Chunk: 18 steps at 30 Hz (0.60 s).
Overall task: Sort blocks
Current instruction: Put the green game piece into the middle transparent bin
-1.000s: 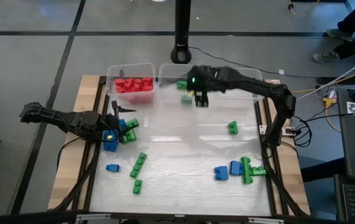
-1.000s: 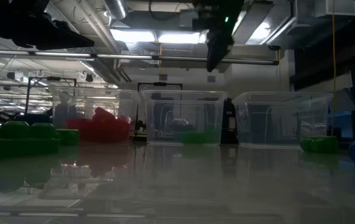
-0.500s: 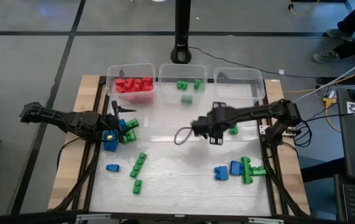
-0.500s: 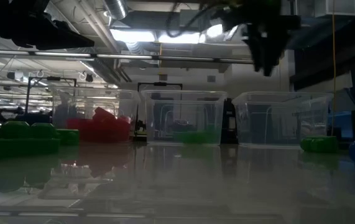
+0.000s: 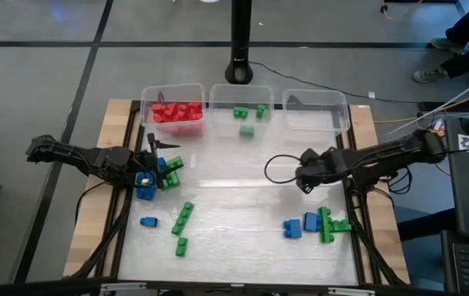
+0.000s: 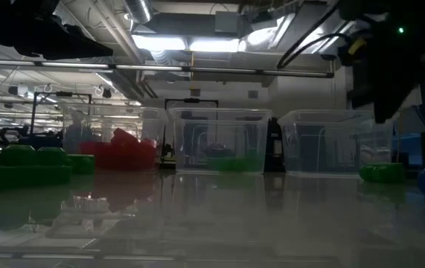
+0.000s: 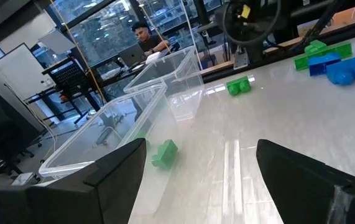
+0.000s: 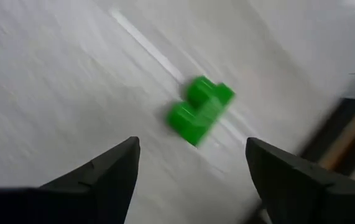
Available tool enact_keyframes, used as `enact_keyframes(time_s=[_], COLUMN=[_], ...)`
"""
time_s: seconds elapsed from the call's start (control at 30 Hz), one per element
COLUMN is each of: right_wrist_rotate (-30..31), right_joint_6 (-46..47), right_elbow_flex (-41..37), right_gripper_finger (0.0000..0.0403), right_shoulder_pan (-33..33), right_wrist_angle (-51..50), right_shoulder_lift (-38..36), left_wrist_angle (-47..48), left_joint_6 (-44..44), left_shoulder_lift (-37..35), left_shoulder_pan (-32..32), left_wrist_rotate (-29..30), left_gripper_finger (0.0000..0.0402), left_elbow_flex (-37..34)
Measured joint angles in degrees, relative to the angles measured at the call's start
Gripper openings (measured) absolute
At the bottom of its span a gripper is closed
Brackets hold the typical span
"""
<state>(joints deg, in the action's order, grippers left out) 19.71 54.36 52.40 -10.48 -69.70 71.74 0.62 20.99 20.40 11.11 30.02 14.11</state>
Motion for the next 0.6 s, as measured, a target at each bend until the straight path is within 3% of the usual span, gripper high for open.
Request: enact_keyframes(time_s=[0.2,0.6], right_wrist_rotate=[-0.9,6.8], right_joint_6=[2.3,7.3], right_elbow_flex=[-9.1,-14.0], right_gripper_finger=[0.0290,0.0362], right_shoulder_pan=[0.0,1.3], right_wrist_angle=[11.7,13.4], right_shoulder_lift=[-3.0,-1.9], left_wrist_angle=[0.0,0.0], left_joint_6=[-0.3,-0.8], left_shoulder_lift=[0.0,0.0], left_shoulder_pan=[0.0,0.0], left_wrist_rotate=[0.0,0.0], left_gripper_finger=[0.0296,0.0296], left_elbow_flex=[0.0,0.0])
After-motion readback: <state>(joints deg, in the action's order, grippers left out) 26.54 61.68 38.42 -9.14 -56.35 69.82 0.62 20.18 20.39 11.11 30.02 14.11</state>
